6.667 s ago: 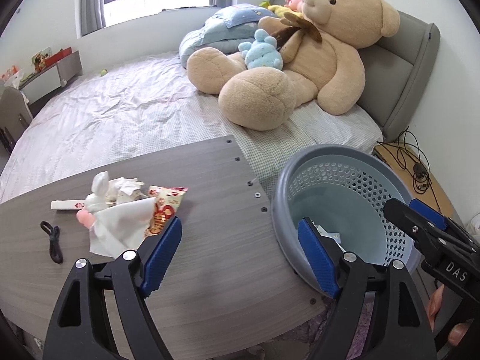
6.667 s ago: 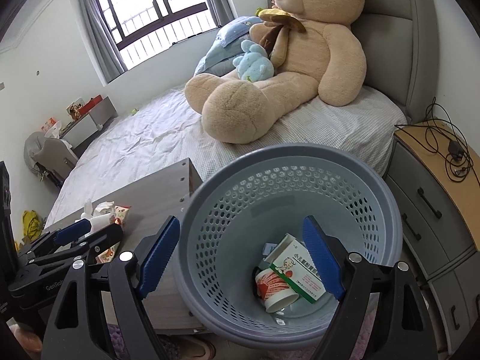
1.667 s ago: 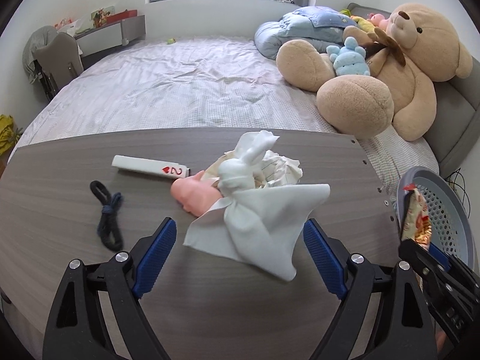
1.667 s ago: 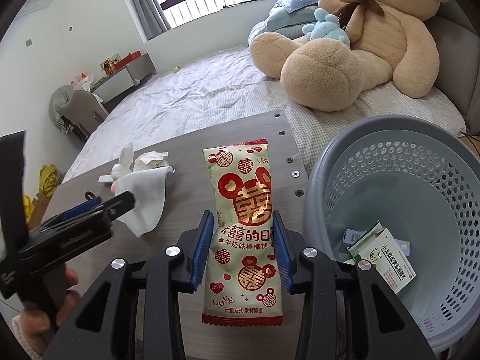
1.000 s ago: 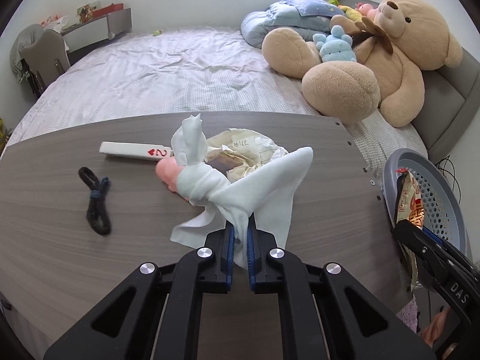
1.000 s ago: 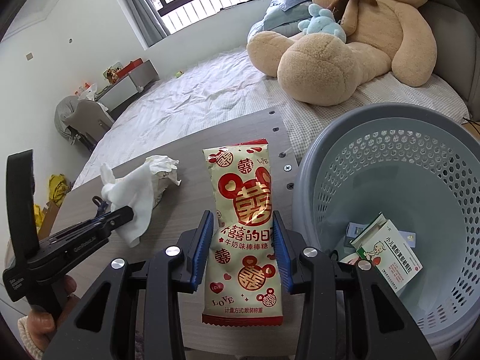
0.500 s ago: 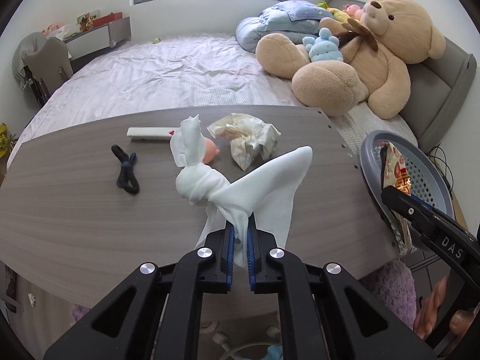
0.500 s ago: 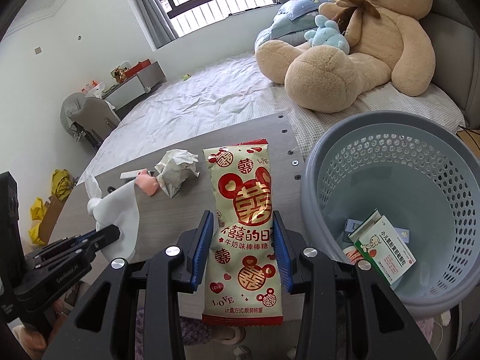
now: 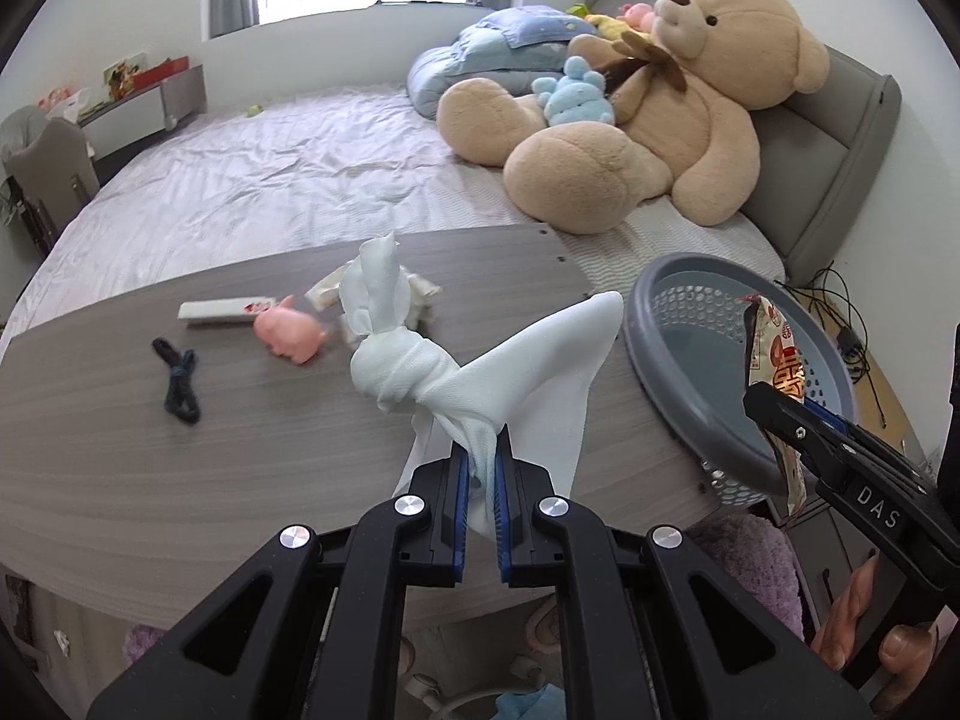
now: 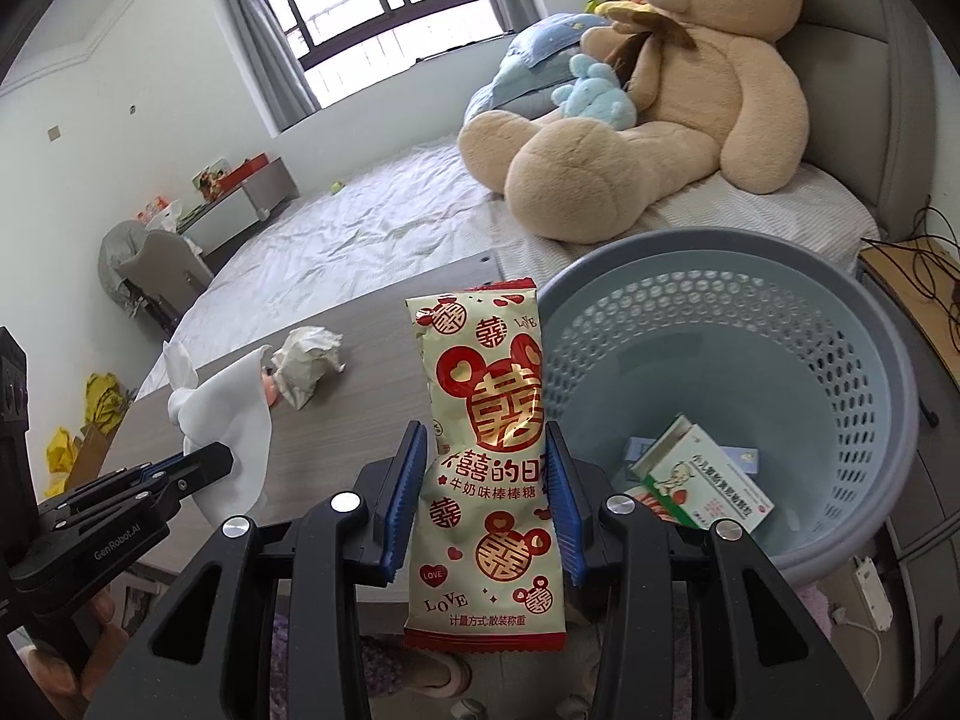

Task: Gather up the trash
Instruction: 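Carry packet and tissue bundle over the basket and open both tools, then withdraw both tools from the basket back over the table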

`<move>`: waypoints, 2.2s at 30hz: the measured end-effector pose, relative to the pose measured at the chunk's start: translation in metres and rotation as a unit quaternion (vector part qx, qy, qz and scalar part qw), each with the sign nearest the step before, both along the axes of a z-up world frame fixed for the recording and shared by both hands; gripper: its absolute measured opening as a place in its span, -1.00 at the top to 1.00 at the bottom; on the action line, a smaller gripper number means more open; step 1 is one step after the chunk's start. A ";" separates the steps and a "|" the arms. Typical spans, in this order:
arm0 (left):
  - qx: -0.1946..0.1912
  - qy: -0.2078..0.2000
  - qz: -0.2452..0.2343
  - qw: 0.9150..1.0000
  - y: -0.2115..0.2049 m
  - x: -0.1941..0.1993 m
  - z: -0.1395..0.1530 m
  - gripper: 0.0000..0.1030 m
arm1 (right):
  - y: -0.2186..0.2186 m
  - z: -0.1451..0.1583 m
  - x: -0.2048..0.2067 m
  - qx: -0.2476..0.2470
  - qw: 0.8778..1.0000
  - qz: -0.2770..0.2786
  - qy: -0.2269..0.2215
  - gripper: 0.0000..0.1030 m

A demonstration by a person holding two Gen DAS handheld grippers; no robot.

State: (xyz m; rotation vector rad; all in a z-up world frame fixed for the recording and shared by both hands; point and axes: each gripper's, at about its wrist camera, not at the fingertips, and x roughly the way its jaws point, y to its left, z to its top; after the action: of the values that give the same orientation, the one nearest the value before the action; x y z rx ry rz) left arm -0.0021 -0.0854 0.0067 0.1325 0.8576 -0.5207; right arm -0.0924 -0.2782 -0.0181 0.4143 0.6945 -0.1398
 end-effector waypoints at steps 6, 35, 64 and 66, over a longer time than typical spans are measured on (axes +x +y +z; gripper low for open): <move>0.008 -0.008 -0.029 1.000 -0.043 0.004 0.004 0.85 | -0.035 -0.001 -0.010 0.003 0.999 -0.038 -0.004 0.27; 0.044 0.001 -0.155 0.987 -0.208 0.004 -0.006 0.84 | -0.150 -0.013 -0.020 0.026 0.992 -0.120 0.015 0.26; 0.052 -0.030 -0.106 0.993 -0.181 0.000 0.007 -0.53 | -0.154 -0.004 -0.040 0.026 0.990 -0.140 -0.009 -0.41; 0.051 -0.034 -0.101 0.993 -0.178 -0.001 0.008 -0.54 | -0.152 -0.003 -0.040 0.023 0.990 -0.140 -0.008 -0.41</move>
State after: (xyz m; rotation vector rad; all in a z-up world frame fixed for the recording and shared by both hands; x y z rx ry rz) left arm -0.0026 -0.2629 0.0143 0.3319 0.8095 -0.6582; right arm -0.1320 -0.4300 -0.0215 0.5550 0.6223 -0.3864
